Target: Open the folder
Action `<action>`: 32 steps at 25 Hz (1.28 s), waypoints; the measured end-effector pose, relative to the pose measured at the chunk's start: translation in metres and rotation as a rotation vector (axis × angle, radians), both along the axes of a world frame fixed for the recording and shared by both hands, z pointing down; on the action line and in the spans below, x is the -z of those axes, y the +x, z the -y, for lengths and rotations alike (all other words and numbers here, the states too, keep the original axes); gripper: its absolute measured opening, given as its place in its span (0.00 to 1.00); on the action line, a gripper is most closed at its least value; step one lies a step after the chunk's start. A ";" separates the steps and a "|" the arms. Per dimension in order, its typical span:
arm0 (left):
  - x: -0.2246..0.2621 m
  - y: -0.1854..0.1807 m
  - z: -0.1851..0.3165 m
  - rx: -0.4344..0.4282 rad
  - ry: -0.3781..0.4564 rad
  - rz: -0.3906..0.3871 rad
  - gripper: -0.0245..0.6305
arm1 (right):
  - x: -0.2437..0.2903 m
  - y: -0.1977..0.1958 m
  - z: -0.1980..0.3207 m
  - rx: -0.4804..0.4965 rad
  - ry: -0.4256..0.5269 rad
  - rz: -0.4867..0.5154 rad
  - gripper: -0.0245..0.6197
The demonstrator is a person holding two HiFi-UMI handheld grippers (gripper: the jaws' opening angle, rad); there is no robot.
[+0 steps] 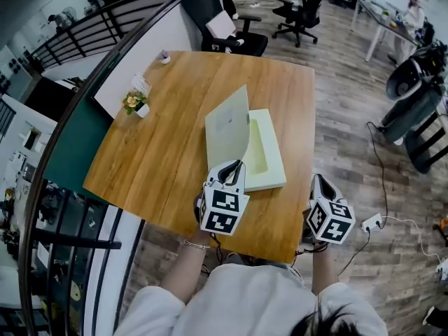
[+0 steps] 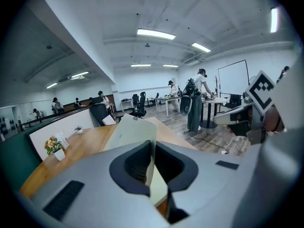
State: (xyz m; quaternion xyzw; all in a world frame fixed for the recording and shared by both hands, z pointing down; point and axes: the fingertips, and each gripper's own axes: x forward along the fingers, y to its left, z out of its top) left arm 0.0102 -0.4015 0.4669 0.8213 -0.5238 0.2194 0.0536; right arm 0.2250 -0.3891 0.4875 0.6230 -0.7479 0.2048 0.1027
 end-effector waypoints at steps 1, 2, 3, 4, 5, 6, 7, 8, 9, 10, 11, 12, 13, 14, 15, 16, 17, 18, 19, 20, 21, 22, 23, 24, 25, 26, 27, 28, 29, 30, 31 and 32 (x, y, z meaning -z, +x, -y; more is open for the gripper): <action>0.003 -0.007 0.000 0.016 0.006 -0.017 0.06 | 0.001 -0.005 0.002 0.011 0.002 -0.002 0.04; 0.007 -0.013 -0.001 0.033 0.012 -0.033 0.06 | 0.003 -0.010 0.003 0.021 0.005 -0.003 0.04; 0.010 -0.020 -0.002 0.051 0.017 -0.048 0.06 | 0.005 -0.014 0.005 0.032 0.008 -0.005 0.04; 0.012 -0.027 -0.003 0.069 0.022 -0.061 0.06 | 0.007 -0.018 0.006 0.042 0.010 -0.007 0.04; 0.013 -0.035 -0.004 0.089 0.026 -0.074 0.05 | 0.008 -0.023 0.008 0.054 0.013 -0.009 0.04; 0.014 -0.042 -0.006 0.108 0.031 -0.085 0.05 | 0.008 -0.027 0.010 0.065 0.014 -0.012 0.04; 0.015 -0.050 -0.007 0.127 0.037 -0.095 0.05 | 0.009 -0.031 0.012 0.075 0.016 -0.014 0.04; 0.017 -0.057 -0.009 0.146 0.043 -0.104 0.05 | 0.010 -0.036 0.013 0.085 0.018 -0.015 0.04; 0.018 -0.064 -0.010 0.164 0.048 -0.112 0.05 | 0.011 -0.040 0.014 0.094 0.020 -0.017 0.04; 0.019 -0.071 -0.011 0.182 0.052 -0.122 0.05 | 0.012 -0.043 0.015 0.102 0.022 -0.019 0.04; 0.020 -0.077 -0.013 0.200 0.054 -0.135 0.05 | 0.013 -0.047 0.016 0.111 0.024 -0.021 0.04; 0.021 -0.082 -0.014 0.217 0.055 -0.151 0.05 | 0.015 -0.050 0.018 0.120 0.026 -0.022 0.04; 0.021 -0.087 -0.015 0.234 0.053 -0.171 0.05 | 0.016 -0.054 0.019 0.130 0.028 -0.024 0.04; 0.022 -0.093 -0.016 0.250 0.051 -0.192 0.05 | 0.017 -0.058 0.021 0.139 0.029 -0.025 0.04; 0.022 -0.098 -0.017 0.265 0.049 -0.212 0.04 | 0.019 -0.061 0.022 0.148 0.031 -0.027 0.04; 0.023 -0.104 -0.019 0.282 0.048 -0.230 0.04 | 0.020 -0.065 0.023 0.157 0.033 -0.028 0.04; 0.023 -0.109 -0.020 0.298 0.048 -0.243 0.04 | 0.022 -0.069 0.024 0.166 0.034 -0.030 0.04; 0.023 -0.114 -0.022 0.315 0.049 -0.254 0.04 | 0.022 -0.072 0.026 0.175 0.036 -0.032 0.04; 0.022 -0.119 -0.023 0.332 0.050 -0.265 0.04 | 0.023 -0.075 0.027 0.183 0.036 -0.034 0.04; 0.021 -0.124 -0.025 0.348 0.050 -0.278 0.04 | 0.022 -0.078 0.029 0.191 0.036 -0.036 0.04; 0.020 -0.129 -0.026 0.364 0.052 -0.291 0.04 | 0.022 -0.081 0.030 0.198 0.036 -0.037 0.04; 0.019 -0.134 -0.028 0.379 0.053 -0.304 0.04 | 0.021 -0.084 0.031 0.205 0.035 -0.038 0.04; 0.018 -0.139 -0.030 0.395 0.055 -0.317 0.04 | 0.021 -0.087 0.033 0.212 0.035 -0.040 0.04; 0.018 -0.144 -0.032 0.411 0.055 -0.330 0.04 | 0.022 -0.090 0.034 0.219 0.035 -0.042 0.04; 0.017 -0.149 -0.035 0.427 0.054 -0.345 0.04 | 0.022 -0.094 0.035 0.228 0.035 -0.045 0.04; 0.016 -0.154 -0.038 0.444 0.053 -0.363 0.04 | 0.022 -0.098 0.036 0.238 0.034 -0.047 0.04; 0.014 -0.160 -0.041 0.460 0.051 -0.382 0.04 | 0.022 -0.102 0.036 0.247 0.033 -0.049 0.04; 0.013 -0.165 -0.044 0.476 0.050 -0.398 0.04 | 0.021 -0.106 0.037 0.255 0.032 -0.050 0.04; 0.011 -0.169 -0.047 0.490 0.050 -0.410 0.04 | 0.021 -0.110 0.038 0.263 0.031 -0.051 0.04; 0.010 -0.174 -0.049 0.503 0.049 -0.416 0.04 | 0.020 -0.115 0.040 0.270 0.029 -0.052 0.04; 0.008 -0.180 -0.051 0.516 0.048 -0.419 0.04 | 0.020 -0.119 0.041 0.278 0.028 -0.053 0.04; 0.007 -0.185 -0.052 0.529 0.046 -0.423 0.04 | 0.020 -0.125 0.043 0.287 0.027 -0.054 0.04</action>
